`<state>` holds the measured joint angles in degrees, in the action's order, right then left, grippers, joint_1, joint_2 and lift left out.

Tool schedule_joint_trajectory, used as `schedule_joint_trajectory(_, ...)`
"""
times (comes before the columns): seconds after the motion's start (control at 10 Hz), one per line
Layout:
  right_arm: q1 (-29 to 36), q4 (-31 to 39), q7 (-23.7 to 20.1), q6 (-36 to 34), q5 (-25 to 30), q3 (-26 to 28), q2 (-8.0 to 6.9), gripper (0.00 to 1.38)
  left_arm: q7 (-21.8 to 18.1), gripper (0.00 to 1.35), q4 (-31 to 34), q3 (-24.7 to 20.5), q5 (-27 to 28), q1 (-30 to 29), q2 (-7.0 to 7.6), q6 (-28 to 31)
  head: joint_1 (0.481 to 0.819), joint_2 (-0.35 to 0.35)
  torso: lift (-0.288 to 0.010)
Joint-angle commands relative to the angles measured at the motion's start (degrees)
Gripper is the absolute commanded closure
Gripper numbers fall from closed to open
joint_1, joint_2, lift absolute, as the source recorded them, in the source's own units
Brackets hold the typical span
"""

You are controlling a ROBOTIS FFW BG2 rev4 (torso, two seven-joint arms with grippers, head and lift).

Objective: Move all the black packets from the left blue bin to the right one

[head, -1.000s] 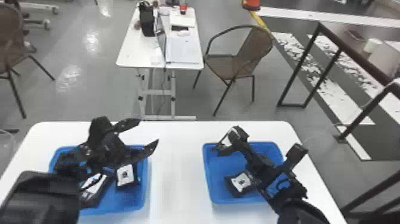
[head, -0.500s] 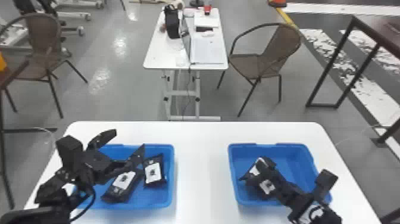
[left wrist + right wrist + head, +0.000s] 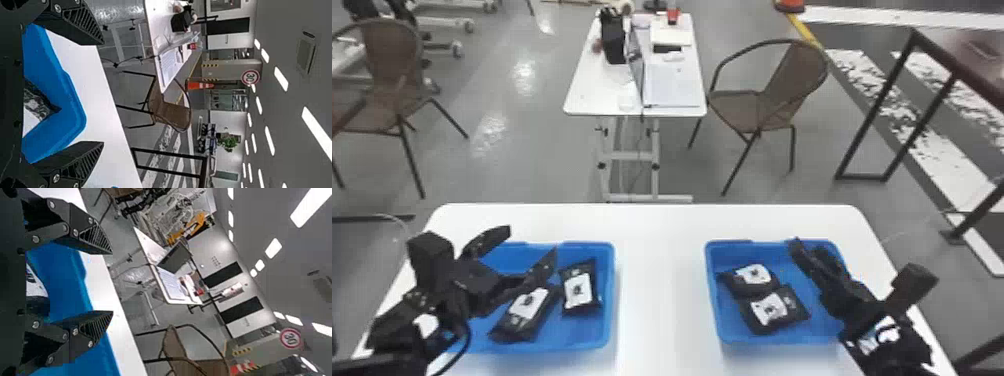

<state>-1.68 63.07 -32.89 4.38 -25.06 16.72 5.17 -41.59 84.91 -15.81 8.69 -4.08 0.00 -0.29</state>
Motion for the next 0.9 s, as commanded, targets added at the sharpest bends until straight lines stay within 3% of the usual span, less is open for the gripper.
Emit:
schedule_joint_trajectory(0.0,4.1,8.4,0.4,0.0,-2.2,2.5,-1.57,0.22,0.9,0.13,0.1,-1.2,4.9,-0.1,-0.15,4.7,0.695,-0.092,0.000)
schedule_joint_trajectory(0.3,7.3,15.2,0.3,-0.2,-5.5,1.0,-1.92,0.25,2.2,0.13,-0.4,-1.9,14.3,1.1,-0.15,16.0,0.695,-0.071,0.000)
schedule_joint_trajectory(0.4,7.4,15.6,0.3,-0.2,-6.0,0.7,-2.09,0.25,2.1,0.13,-3.1,-1.5,15.0,2.2,-0.15,18.6,0.695,-0.063,0.000)
schedule_joint_trajectory(0.8,7.4,14.3,-0.4,-0.3,-7.5,-0.5,-2.18,0.25,4.1,0.13,-9.8,1.9,19.3,6.4,0.00,23.9,0.695,-0.050,0.000)
